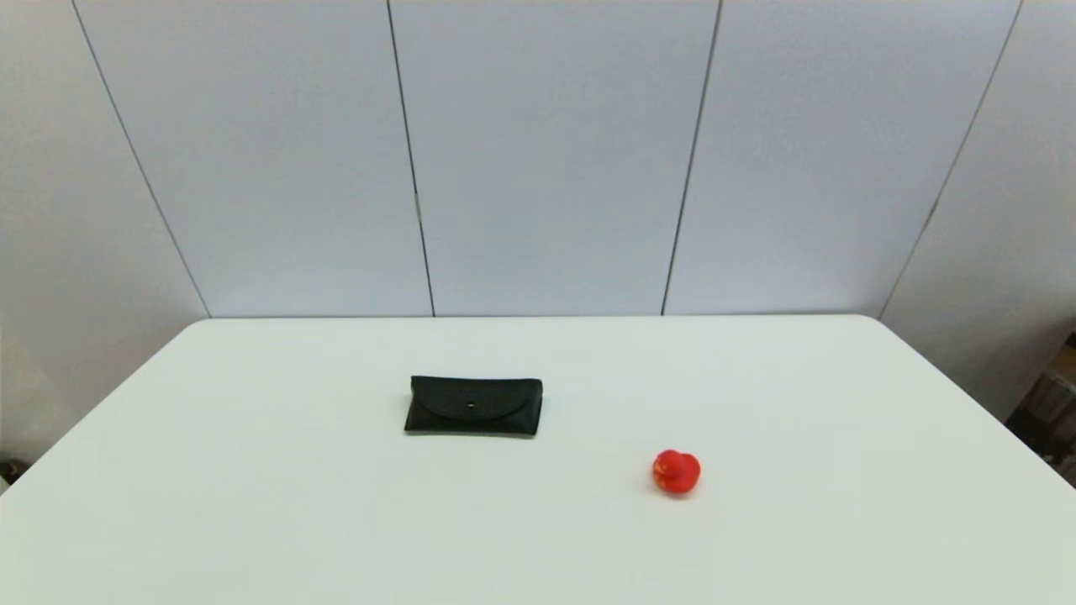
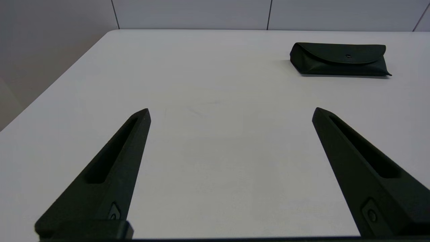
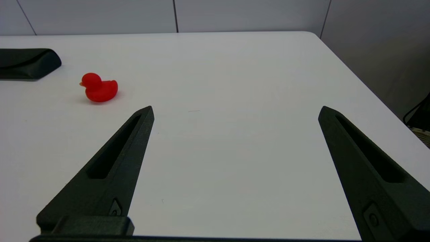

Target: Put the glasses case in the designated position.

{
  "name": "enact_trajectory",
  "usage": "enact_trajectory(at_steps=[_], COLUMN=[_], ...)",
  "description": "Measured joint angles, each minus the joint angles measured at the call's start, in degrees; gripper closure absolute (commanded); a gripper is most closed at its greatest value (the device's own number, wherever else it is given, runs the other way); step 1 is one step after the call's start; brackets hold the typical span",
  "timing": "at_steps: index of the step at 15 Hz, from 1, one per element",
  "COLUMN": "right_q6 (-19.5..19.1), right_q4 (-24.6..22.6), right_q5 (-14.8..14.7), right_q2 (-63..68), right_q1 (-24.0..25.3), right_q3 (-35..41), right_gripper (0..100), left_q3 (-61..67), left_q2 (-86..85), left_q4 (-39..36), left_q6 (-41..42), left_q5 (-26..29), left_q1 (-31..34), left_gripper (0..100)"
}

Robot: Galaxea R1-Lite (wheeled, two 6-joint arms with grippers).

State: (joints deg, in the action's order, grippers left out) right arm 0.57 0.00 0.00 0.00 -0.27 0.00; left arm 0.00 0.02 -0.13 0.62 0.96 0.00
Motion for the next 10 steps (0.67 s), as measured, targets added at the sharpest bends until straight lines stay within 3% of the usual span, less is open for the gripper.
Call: enact_trajectory(at_steps=[10], right_q6=[-0.06], right_q4=[0.00], right_q5=[0.00], right_q2=[0.00], right_q1=[0.00], right_q3=[0.00], right_gripper=[0], left_q3=[0.00], left_q2=[0.00], left_q4=[-0.02], left_q6=[-0.02], left_q5=[0.00], left_q1=[0.00], left_gripper=[0])
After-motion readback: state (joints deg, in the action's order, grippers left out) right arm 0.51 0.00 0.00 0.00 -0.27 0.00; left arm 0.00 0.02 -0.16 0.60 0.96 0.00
